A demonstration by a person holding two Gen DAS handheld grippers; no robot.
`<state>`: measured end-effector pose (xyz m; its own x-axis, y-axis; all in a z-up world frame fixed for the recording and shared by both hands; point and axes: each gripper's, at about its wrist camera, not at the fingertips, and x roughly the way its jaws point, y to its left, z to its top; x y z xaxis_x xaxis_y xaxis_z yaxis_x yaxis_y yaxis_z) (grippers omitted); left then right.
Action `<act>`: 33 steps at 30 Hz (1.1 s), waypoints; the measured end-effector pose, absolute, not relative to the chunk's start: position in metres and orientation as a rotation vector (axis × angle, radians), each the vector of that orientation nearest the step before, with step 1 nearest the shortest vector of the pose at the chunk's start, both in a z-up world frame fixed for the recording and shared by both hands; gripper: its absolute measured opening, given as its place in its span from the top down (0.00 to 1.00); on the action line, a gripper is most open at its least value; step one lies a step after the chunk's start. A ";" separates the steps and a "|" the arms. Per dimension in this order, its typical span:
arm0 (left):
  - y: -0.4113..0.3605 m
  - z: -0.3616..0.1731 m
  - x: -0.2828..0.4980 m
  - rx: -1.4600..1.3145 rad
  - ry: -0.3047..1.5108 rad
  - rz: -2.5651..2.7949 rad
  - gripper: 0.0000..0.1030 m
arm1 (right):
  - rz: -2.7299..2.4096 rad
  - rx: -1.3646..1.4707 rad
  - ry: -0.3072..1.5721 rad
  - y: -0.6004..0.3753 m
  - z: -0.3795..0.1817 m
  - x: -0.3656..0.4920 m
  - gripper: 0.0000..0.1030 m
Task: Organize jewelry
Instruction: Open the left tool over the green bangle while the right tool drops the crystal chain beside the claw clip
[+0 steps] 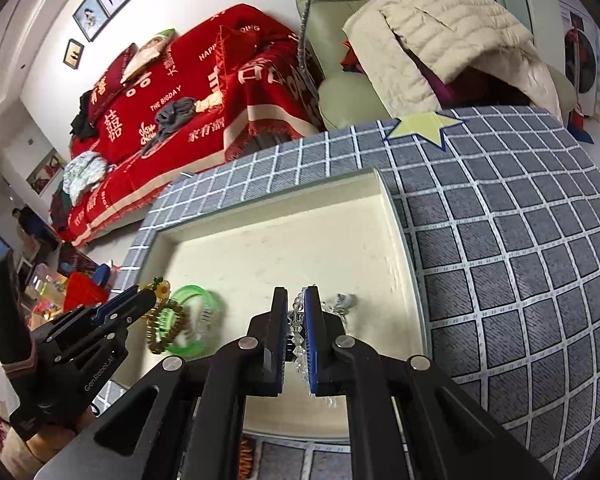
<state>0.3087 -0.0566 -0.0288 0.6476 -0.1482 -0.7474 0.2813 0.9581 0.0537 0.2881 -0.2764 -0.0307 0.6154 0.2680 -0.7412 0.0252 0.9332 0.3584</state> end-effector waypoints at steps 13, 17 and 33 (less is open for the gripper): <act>-0.067 -0.043 0.306 0.250 0.824 -0.194 0.67 | 0.108 0.353 0.975 -0.279 -0.061 0.290 0.90; -0.064 -0.041 0.306 0.225 0.827 -0.198 0.67 | 0.122 0.370 0.982 -0.279 -0.064 0.288 0.72; -0.066 -0.032 0.301 0.210 0.803 -0.220 0.66 | 0.164 0.378 0.858 -0.270 -0.021 0.248 0.41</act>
<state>0.3013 -0.0656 -0.0324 0.6740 -0.1149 -0.7298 0.2737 0.9564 0.1022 0.2484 -0.2695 -0.0208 0.6461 0.2905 -0.7058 0.0105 0.9213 0.3888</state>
